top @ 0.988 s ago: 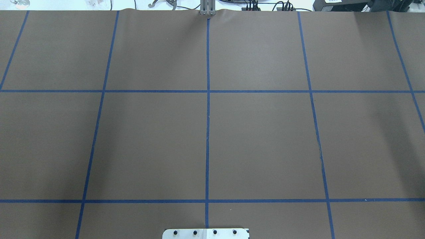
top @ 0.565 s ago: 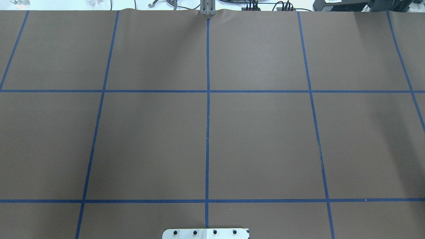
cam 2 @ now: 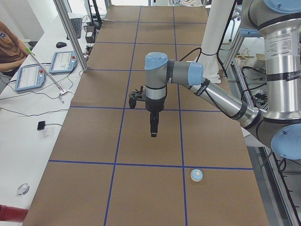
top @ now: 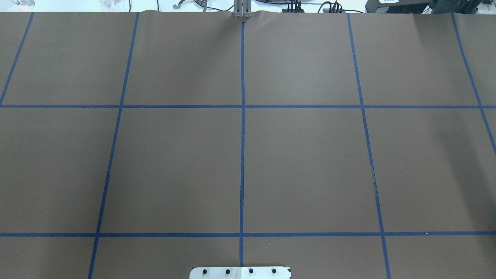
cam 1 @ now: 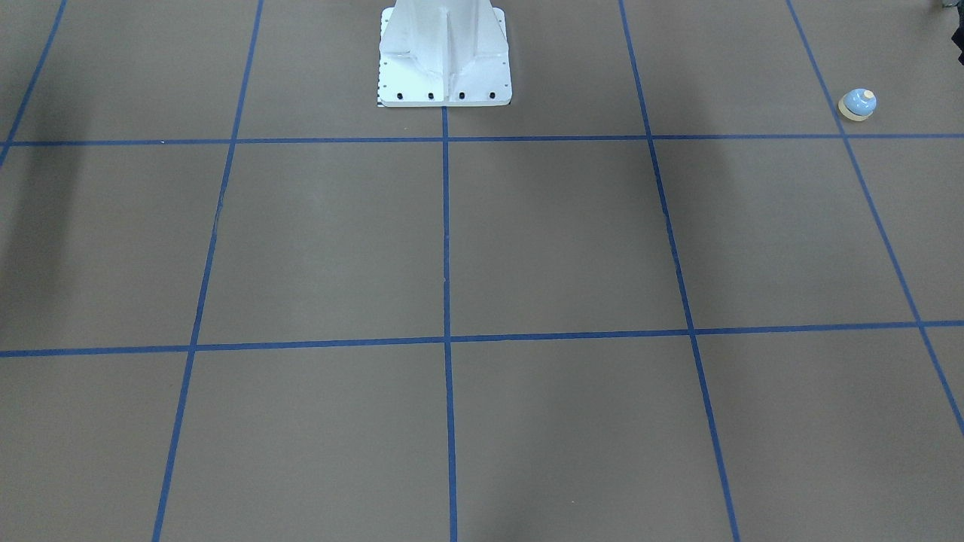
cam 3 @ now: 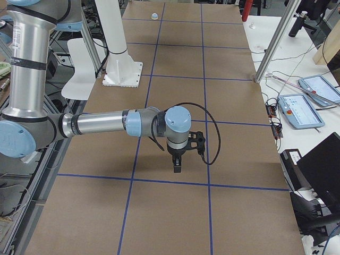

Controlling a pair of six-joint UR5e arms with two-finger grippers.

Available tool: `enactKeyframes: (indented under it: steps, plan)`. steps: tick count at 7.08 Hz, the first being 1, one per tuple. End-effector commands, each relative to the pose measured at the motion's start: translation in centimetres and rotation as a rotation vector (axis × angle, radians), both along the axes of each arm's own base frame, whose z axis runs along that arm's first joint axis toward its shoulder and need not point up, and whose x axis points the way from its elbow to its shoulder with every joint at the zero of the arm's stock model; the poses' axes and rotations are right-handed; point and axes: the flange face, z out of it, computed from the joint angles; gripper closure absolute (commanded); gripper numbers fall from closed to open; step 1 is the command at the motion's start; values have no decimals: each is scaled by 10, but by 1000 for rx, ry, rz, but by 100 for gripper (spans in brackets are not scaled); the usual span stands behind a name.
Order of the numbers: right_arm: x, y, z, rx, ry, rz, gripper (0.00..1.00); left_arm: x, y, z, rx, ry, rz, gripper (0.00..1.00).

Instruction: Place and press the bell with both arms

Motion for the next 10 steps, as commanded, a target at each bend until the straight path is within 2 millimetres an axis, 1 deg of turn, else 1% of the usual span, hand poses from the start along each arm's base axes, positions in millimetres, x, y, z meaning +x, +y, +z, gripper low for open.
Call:
enactKeyframes:
  steps: [1,2,3,4,5,6,7,8,9,10]
  plan:
    - [0,0,-4,8,1,0,0,31,20,-8,-95,-40,-169,0]
    - [0,0,-3,6,1,0,0,58,22,-8,-144,-77,-257,0]
    - [0,0,-4,8,1,0,0,96,27,-6,-180,-132,-333,0]
    - [0,1,-5,9,1,0,0,128,36,-3,-207,-177,-406,0]
    - [0,1,-4,9,2,-1,0,155,56,10,-253,-241,-477,0]
    - [0,0,-5,12,4,-1,0,181,74,22,-266,-315,-585,0]
    - [1,0,-5,12,8,-1,0,196,94,42,-305,-393,-687,0]
    - [0,-2,-7,18,5,-1,0,205,110,64,-327,-469,-776,0]
    - [0,-3,-10,24,4,-1,0,221,121,89,-312,-541,-889,0]
    - [0,-5,-14,32,4,-1,0,232,129,113,-300,-599,-973,0]
